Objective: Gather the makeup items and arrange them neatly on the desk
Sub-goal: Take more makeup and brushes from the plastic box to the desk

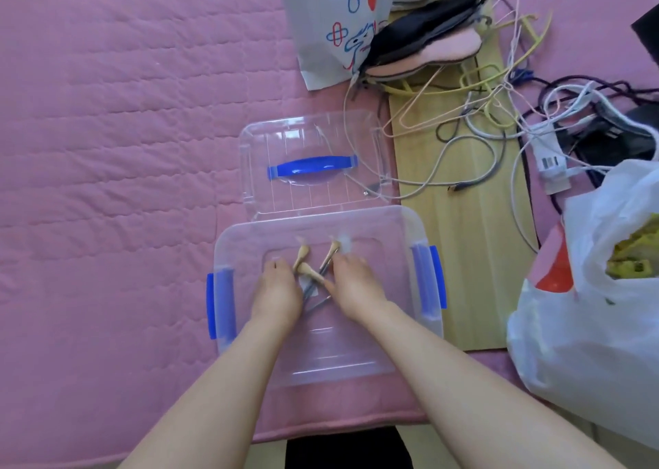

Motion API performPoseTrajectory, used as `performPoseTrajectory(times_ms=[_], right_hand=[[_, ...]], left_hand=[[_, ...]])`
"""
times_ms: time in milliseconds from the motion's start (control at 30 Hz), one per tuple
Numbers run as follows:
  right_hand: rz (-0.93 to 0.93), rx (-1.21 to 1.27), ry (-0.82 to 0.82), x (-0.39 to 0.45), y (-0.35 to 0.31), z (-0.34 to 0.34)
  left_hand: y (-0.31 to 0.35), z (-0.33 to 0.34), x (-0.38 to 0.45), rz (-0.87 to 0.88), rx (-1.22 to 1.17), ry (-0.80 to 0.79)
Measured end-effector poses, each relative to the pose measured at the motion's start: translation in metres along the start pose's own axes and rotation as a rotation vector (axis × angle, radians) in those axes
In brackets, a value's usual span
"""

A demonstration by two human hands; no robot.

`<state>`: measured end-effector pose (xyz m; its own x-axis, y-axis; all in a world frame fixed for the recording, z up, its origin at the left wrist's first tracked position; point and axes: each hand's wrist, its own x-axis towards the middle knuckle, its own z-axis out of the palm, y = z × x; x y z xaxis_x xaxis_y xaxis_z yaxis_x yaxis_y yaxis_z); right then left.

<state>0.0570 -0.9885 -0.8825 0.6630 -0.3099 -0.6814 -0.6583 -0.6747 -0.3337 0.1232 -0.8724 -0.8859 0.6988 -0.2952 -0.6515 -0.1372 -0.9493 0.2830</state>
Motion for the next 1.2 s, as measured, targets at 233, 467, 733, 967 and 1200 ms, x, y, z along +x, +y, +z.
performPoseTrajectory(times_ms=[233,467,733,967,1200], right_hand=[[-0.025,-0.082,0.033,0.004,0.0,0.008],[0.141,0.246,0.071,-0.005,0.005,-0.004],[0.38,0.29,-0.098,-0.015,0.004,-0.01],[0.582,0.357,-0.197,-0.007,0.003,0.005],[0.66,0.372,-0.049,-0.006,-0.005,0.011]], left_hand=[[-0.004,0.006,0.011,-0.026,0.085,0.007],[0.001,0.001,0.009,-0.04,0.035,-0.025],[0.01,0.001,0.012,-0.043,-0.032,-0.079],[0.007,0.012,0.014,-0.014,-0.075,-0.082],[0.0,0.012,0.016,-0.001,-0.054,-0.056]])
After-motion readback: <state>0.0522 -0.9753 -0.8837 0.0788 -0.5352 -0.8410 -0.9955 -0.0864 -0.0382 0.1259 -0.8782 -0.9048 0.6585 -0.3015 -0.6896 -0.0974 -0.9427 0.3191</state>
